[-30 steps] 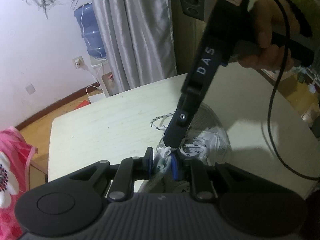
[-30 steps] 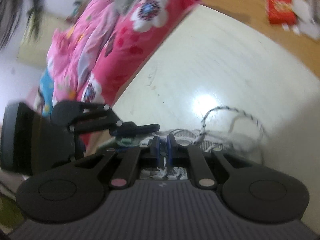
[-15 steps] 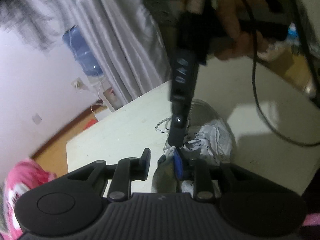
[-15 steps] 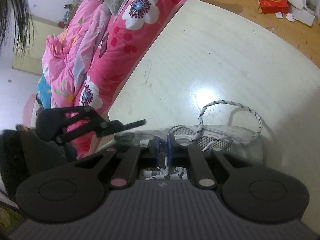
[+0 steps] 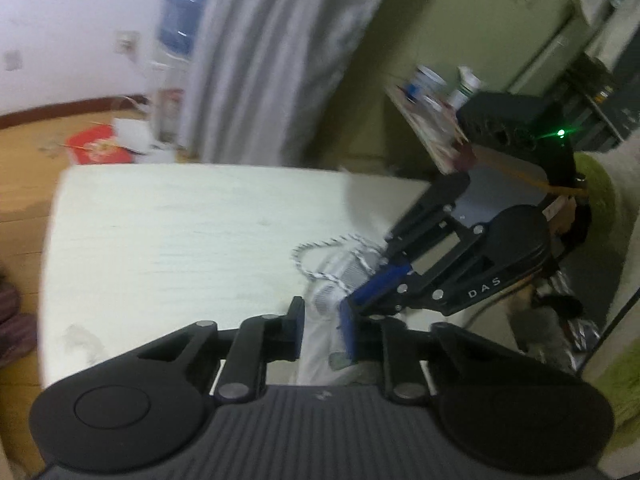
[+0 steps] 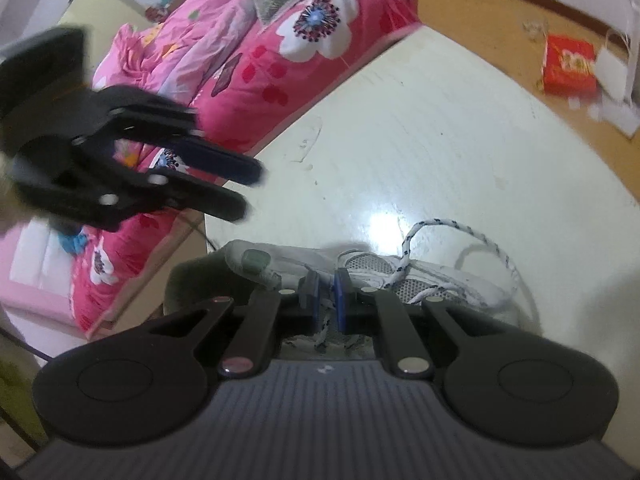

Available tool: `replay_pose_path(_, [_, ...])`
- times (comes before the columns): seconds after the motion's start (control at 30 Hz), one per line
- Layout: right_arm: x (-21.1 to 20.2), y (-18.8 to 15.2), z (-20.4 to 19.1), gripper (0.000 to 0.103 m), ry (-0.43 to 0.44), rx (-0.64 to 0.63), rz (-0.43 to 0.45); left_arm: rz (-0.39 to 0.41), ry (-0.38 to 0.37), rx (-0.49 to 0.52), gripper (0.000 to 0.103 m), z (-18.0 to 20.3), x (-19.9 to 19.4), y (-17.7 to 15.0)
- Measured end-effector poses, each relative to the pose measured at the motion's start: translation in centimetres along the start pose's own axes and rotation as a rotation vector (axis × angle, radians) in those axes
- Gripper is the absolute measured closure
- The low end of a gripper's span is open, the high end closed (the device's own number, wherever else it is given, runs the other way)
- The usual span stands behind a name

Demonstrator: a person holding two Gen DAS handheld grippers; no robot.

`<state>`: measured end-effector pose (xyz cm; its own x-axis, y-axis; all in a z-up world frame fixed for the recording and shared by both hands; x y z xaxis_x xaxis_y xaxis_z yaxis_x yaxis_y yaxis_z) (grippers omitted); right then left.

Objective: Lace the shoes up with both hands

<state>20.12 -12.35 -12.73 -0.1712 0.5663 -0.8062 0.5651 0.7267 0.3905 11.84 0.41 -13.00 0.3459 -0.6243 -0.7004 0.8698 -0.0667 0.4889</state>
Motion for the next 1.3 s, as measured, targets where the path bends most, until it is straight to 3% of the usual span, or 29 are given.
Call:
replay_pose_path(0.07, [-0.1, -0.1, -0.1, 0.097, -0.008, -0.029, 0.015, -0.036, -0.047, 0.029, 0.091, 0.0, 0.9, 0.0])
replay_pose_path(0.27, [-0.4, -0.4, -0.5, 0.097, -0.035, -0.097, 0.05, -0.127, -0.071, 0.106, 0.092, 0.3, 2.0, -0.3])
replay_pose_path(0.6, [-0.6, -0.6, -0.7, 0.097, -0.05, -0.129, 0.075, -0.178, -0.089, 0.148, 0.095, 0.3, 3.0, -0.1])
replay_pose_path(0.87, [-0.8, -1.0, -0.8, 0.097, -0.056, -0.143, 0.082, -0.173, -0.109, 0.175, 0.103, 0.1, 2.9, -0.3])
replay_pose_path(1.3, [-0.9, -1.2, -1.0, 0.096, -0.06, -0.167, 0.075, -0.143, -0.075, 0.169, 0.103, -0.6, 1.3, -0.2])
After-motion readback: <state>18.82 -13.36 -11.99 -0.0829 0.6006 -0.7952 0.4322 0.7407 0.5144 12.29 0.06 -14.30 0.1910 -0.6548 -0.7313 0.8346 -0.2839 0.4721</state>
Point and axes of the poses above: each gripper's, at about its wrist camera, not at the fingertips, and x roughly the way its jaws point, z to its right, y to its top, the point moved 5 cm from there along x, roughly the way its jaws point, and after that the axes turned 9 degrees about -y, right-handed, at the moved point
